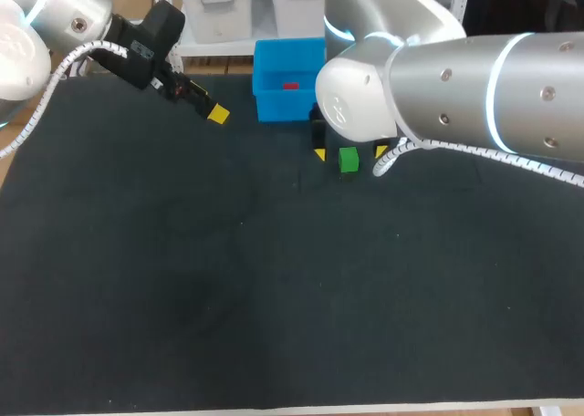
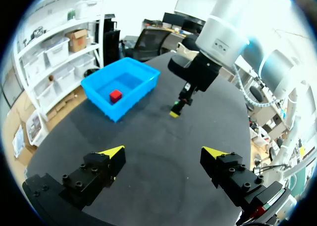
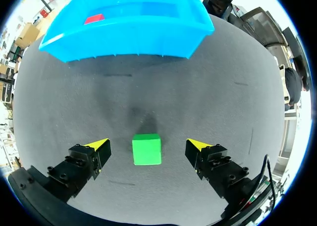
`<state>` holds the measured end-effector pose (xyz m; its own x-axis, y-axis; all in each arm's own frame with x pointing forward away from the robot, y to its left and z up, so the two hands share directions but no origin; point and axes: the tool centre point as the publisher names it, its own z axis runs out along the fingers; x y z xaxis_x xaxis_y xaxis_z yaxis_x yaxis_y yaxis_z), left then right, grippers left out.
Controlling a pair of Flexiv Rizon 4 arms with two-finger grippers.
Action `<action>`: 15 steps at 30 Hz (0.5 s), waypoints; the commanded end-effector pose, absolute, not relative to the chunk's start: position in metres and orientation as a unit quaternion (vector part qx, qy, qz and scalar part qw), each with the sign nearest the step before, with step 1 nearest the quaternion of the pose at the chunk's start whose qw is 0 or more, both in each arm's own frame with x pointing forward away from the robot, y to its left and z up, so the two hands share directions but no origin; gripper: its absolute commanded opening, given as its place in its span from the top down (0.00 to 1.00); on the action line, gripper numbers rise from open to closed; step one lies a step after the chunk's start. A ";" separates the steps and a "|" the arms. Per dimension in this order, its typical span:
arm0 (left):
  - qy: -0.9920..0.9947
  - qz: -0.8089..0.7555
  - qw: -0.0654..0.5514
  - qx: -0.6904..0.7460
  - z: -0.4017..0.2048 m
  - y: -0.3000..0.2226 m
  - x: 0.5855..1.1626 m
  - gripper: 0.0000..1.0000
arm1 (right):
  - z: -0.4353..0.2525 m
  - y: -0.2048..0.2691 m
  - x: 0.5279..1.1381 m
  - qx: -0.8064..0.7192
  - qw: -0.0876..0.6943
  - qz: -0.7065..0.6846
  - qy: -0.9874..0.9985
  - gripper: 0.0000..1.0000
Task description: Use the left arm to pick the red cube and place it into the blue plastic box first, then use the right arm to grasp the green cube and put it into the same blue plastic box after the first action is fully finished.
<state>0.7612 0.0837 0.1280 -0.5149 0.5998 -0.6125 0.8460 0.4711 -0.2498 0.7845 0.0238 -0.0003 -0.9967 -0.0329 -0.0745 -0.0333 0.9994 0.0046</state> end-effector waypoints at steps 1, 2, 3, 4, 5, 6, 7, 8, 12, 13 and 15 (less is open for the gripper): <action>0.826 -0.272 0.228 0.438 0.127 0.084 0.762 0.00 | -0.004 0.026 0.783 -0.015 0.044 0.003 0.999 0.00; 0.826 -0.272 0.228 0.438 0.127 0.084 0.762 0.00 | -0.005 0.027 0.783 -0.014 0.044 0.003 0.999 0.00; 0.826 -0.272 0.228 0.438 0.127 0.084 0.762 0.00 | -0.006 0.027 0.783 -0.011 0.045 0.006 0.999 0.00; 0.826 -0.272 0.228 0.438 0.127 0.084 0.762 0.00 | -0.007 0.028 0.783 -0.011 0.045 0.007 0.999 0.00; 0.826 -0.272 0.228 0.438 0.127 0.084 0.762 0.00 | -0.008 0.029 0.783 -0.011 0.045 0.007 0.999 0.00; 0.826 -0.272 0.228 0.438 0.127 0.084 0.762 0.00 | -0.009 0.030 0.783 -0.010 0.046 0.008 0.999 0.00; 0.826 -0.272 0.228 0.438 0.127 0.084 0.762 0.00 | -0.009 0.030 0.783 -0.010 0.046 0.009 0.999 0.00; 0.826 -0.272 0.228 0.438 0.127 0.084 0.762 0.00 | -0.010 0.031 0.783 -0.009 0.046 0.009 0.999 0.00; 0.826 -0.272 0.228 0.438 0.127 0.084 0.762 0.00 | -0.013 0.032 0.783 -0.007 0.048 0.011 0.999 0.00; 0.826 -0.272 0.228 0.438 0.127 0.084 0.762 0.00 | -0.014 0.032 0.783 -0.007 0.049 0.011 0.999 0.00; 0.826 -0.272 0.228 0.438 0.127 0.084 0.762 0.00 | -0.016 0.032 0.783 -0.006 0.050 0.011 0.999 0.00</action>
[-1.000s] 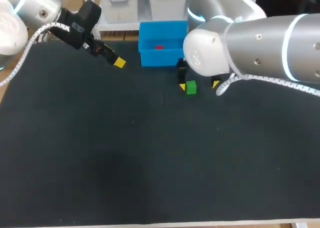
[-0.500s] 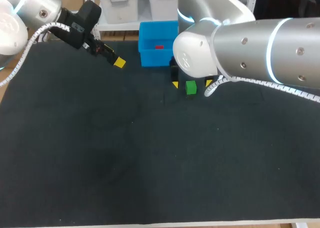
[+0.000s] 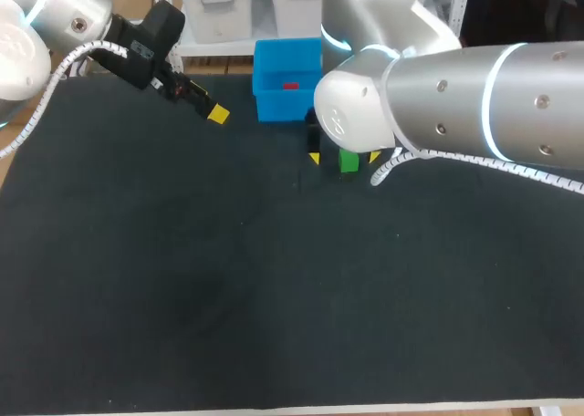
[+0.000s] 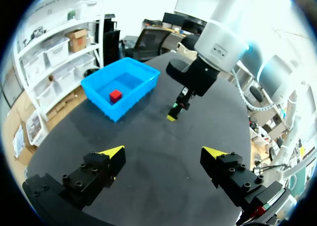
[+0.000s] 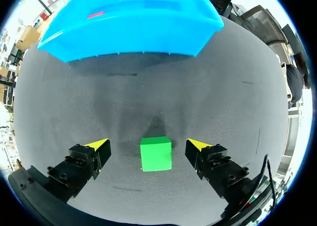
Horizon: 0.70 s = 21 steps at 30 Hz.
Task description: Use the left arm to pick the red cube and place it into the blue plastic box first, then use the right arm to grasp the green cube and put it into the same blue plastic box after the first action is fully finished.
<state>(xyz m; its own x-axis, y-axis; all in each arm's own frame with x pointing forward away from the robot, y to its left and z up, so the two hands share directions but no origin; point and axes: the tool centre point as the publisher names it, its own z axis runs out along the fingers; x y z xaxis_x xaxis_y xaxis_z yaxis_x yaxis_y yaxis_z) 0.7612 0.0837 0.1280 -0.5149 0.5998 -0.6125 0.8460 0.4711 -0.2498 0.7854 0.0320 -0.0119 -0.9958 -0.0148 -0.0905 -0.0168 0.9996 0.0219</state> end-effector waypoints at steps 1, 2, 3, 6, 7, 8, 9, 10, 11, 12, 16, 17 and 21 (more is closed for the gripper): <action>0.826 -0.272 0.228 0.438 0.127 0.084 0.762 0.00 | -0.018 0.031 0.783 -0.006 0.051 0.009 0.999 0.00; 0.826 -0.272 0.228 0.438 0.127 0.084 0.762 0.00 | -0.018 0.031 0.784 -0.006 0.051 0.008 0.999 0.00; 0.826 -0.272 0.228 0.438 0.127 0.084 0.762 0.00 | -0.019 0.030 0.784 -0.005 0.052 0.007 0.999 0.00; 0.826 -0.272 0.228 0.438 0.127 0.084 0.762 0.00 | -0.022 0.029 0.785 -0.003 0.057 0.001 0.998 0.00; 0.826 -0.272 0.228 0.438 0.127 0.084 0.762 0.00 | -0.023 0.029 0.785 -0.004 0.059 0.000 0.998 0.00; 0.826 -0.272 0.228 0.438 0.127 0.084 0.762 0.00 | -0.024 0.028 0.785 -0.004 0.060 0.000 0.998 0.00; 0.826 -0.272 0.228 0.438 0.127 0.084 0.762 0.00 | -0.025 0.028 0.785 -0.004 0.061 0.001 0.998 0.00; 0.826 -0.272 0.228 0.438 0.127 0.084 0.762 0.00 | -0.026 0.028 0.785 -0.004 0.061 0.001 0.998 0.00; 0.826 -0.272 0.228 0.438 0.127 0.084 0.762 0.00 | -0.027 0.028 0.785 -0.004 0.062 0.002 0.998 0.00; 0.826 -0.272 0.228 0.438 0.127 0.084 0.762 0.00 | -0.028 0.028 0.785 -0.005 0.063 0.006 0.998 0.00; 0.826 -0.272 0.228 0.438 0.127 0.084 0.762 0.00 | -0.030 0.029 0.785 -0.005 0.063 0.009 0.998 1.00; 0.826 -0.272 0.228 0.438 0.127 0.084 0.762 0.00 | -0.030 0.029 0.784 -0.005 0.063 0.010 0.998 1.00; 0.826 -0.272 0.228 0.438 0.127 0.084 0.762 0.00 | -0.030 0.028 0.782 -0.005 0.064 0.009 0.998 1.00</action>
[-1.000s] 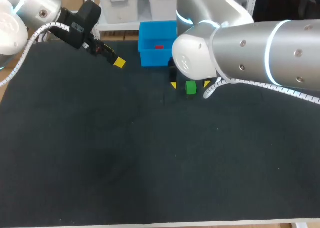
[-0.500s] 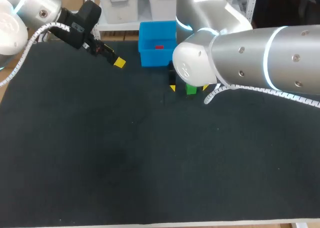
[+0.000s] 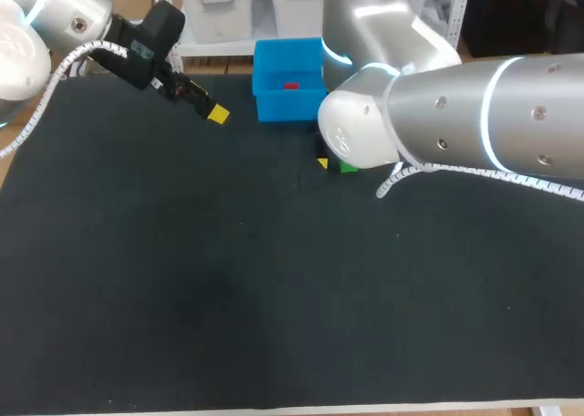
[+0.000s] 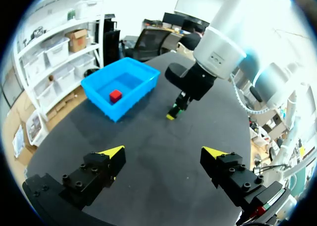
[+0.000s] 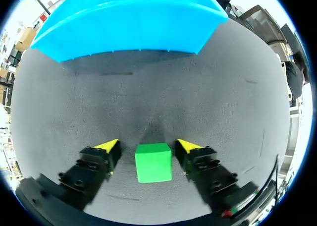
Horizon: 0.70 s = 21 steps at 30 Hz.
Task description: Use the left arm to pick the red cube and place it into the blue plastic box first, then use the right arm to grasp the green cube and put it into the same blue plastic box after the first action is fully finished.
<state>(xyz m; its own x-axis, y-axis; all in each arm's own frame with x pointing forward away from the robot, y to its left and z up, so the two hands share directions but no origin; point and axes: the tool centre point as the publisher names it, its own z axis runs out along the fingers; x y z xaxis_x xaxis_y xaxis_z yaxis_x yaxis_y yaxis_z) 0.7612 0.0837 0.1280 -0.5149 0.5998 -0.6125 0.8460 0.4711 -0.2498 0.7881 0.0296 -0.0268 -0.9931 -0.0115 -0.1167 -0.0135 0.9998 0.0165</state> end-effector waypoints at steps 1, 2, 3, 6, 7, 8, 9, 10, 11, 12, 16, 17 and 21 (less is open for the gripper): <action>0.826 -0.272 0.228 0.438 0.127 0.084 0.762 0.00 | -0.030 0.027 0.782 -0.004 0.064 0.008 0.998 1.00; 0.826 -0.272 0.228 0.438 0.127 0.084 0.762 0.00 | -0.029 0.026 0.782 -0.004 0.064 0.008 0.998 1.00; 0.826 -0.272 0.228 0.438 0.127 0.084 0.762 0.00 | -0.028 0.025 0.781 -0.003 0.064 0.007 0.998 1.00; 0.826 -0.272 0.228 0.438 0.127 0.084 0.762 0.00 | -0.020 0.022 0.781 -0.002 0.065 0.004 0.998 1.00; 0.826 -0.272 0.228 0.438 0.127 0.084 0.762 0.00 | -0.017 0.020 0.781 -0.002 0.066 0.003 0.998 1.00; 0.826 -0.272 0.228 0.438 0.127 0.084 0.762 0.00 | -0.014 0.018 0.781 -0.001 0.066 0.002 0.998 1.00; 0.826 -0.272 0.228 0.438 0.127 0.084 0.762 0.00 | -0.009 0.017 0.781 0.000 0.067 0.002 0.998 1.00; 0.826 -0.272 0.228 0.438 0.127 0.084 0.762 0.00 | -0.005 0.017 0.781 0.000 0.069 0.000 0.998 1.00; 0.826 -0.272 0.228 0.438 0.127 0.084 0.762 0.00 | 0.000 0.016 0.782 -0.001 0.069 -0.001 0.998 1.00; 0.826 -0.272 0.228 0.438 0.127 0.084 0.762 0.00 | 0.005 0.016 0.783 -0.003 0.073 -0.001 0.997 1.00; 0.826 -0.272 0.228 0.438 0.127 0.084 0.762 0.00 | 0.030 0.015 0.789 -0.012 0.090 0.005 0.996 1.00; 0.826 -0.272 0.228 0.438 0.127 0.084 0.762 0.00 | 0.036 0.016 0.791 -0.016 0.095 0.008 0.995 1.00; 0.826 -0.272 0.228 0.438 0.127 0.084 0.762 0.00 | 0.057 0.020 0.799 -0.032 0.114 0.026 0.993 1.00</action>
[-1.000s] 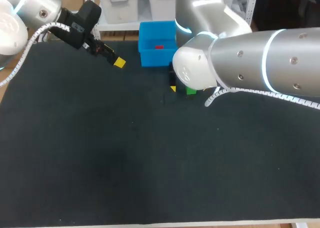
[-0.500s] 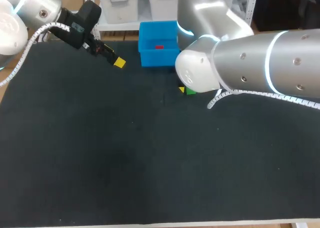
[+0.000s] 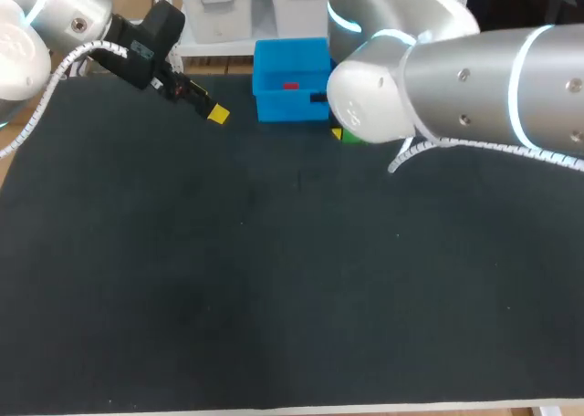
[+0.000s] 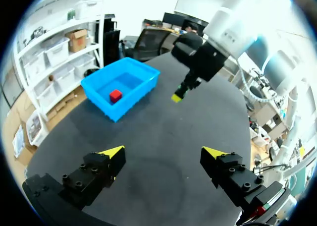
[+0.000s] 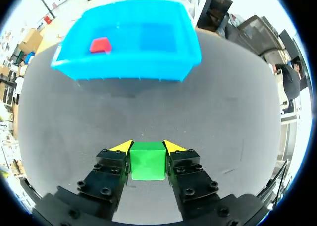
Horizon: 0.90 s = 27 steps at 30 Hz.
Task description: Use the left arm to pick the red cube and place it into the blue plastic box first, then use the right arm to grasp the green cube and put it into the same blue plastic box after the first action is fully finished.
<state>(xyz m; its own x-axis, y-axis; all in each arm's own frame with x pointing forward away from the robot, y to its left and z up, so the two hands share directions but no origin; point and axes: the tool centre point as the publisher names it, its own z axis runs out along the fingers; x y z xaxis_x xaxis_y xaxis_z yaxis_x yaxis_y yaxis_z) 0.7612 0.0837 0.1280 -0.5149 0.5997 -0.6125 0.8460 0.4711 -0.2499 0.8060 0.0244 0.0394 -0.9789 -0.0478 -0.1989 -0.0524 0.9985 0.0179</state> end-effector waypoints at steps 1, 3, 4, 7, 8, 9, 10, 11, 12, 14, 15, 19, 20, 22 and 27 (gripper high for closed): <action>0.826 -0.272 0.228 0.438 0.127 0.084 0.762 0.00 | 0.061 0.021 0.801 -0.036 0.117 0.029 0.992 1.00; 0.826 -0.272 0.228 0.438 0.127 0.084 0.762 0.00 | 0.068 0.022 0.806 -0.047 0.124 0.034 0.991 1.00; 0.826 -0.272 0.228 0.438 0.127 0.084 0.762 0.00 | 0.070 0.022 0.809 -0.052 0.127 0.037 0.990 1.00; 0.826 -0.272 0.228 0.438 0.127 0.084 0.762 0.00 | 0.074 0.022 0.813 -0.058 0.129 0.043 0.989 1.00; 0.826 -0.272 0.228 0.438 0.127 0.084 0.762 0.00 | 0.075 0.022 0.815 -0.060 0.131 0.046 0.989 1.00; 0.826 -0.272 0.228 0.438 0.127 0.084 0.762 0.00 | 0.081 0.019 0.825 -0.073 0.136 0.059 0.986 1.00; 0.826 -0.272 0.228 0.438 0.127 0.084 0.762 0.00 | 0.081 0.019 0.825 -0.073 0.136 0.059 0.986 1.00; 0.826 -0.272 0.228 0.438 0.127 0.084 0.762 0.00 | 0.085 0.017 0.835 -0.085 0.141 0.067 0.984 1.00; 0.826 -0.272 0.228 0.438 0.127 0.084 0.762 0.00 | 0.088 0.014 0.843 -0.097 0.145 0.073 0.982 1.00; 0.826 -0.272 0.228 0.438 0.127 0.084 0.762 0.00 | 0.092 0.011 0.851 -0.109 0.148 0.085 0.979 1.00; 0.826 -0.272 0.228 0.438 0.127 0.084 0.762 0.00 | 0.095 0.009 0.859 -0.118 0.151 0.092 0.977 1.00; 0.826 -0.272 0.228 0.438 0.127 0.084 0.762 0.00 | 0.102 0.004 0.881 -0.147 0.164 0.112 0.969 1.00; 0.826 -0.272 0.228 0.438 0.127 0.084 0.762 0.00 | 0.102 0.004 0.881 -0.147 0.164 0.112 0.969 1.00; 0.826 -0.272 0.228 0.438 0.127 0.084 0.762 0.00 | 0.106 0.003 0.893 -0.166 0.170 0.121 0.964 1.00; 0.826 -0.272 0.228 0.438 0.127 0.084 0.762 0.00 | 0.110 0.004 0.913 -0.197 0.176 0.143 0.954 1.00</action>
<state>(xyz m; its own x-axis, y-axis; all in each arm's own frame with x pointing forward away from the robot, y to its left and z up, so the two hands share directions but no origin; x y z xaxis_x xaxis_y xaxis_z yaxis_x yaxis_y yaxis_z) 0.7612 0.0837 0.1280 -0.5149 0.5997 -0.6125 0.8459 0.4711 -0.2498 0.8918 0.0011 0.1103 -0.8585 -0.3061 -0.4114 -0.3979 0.9038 0.1578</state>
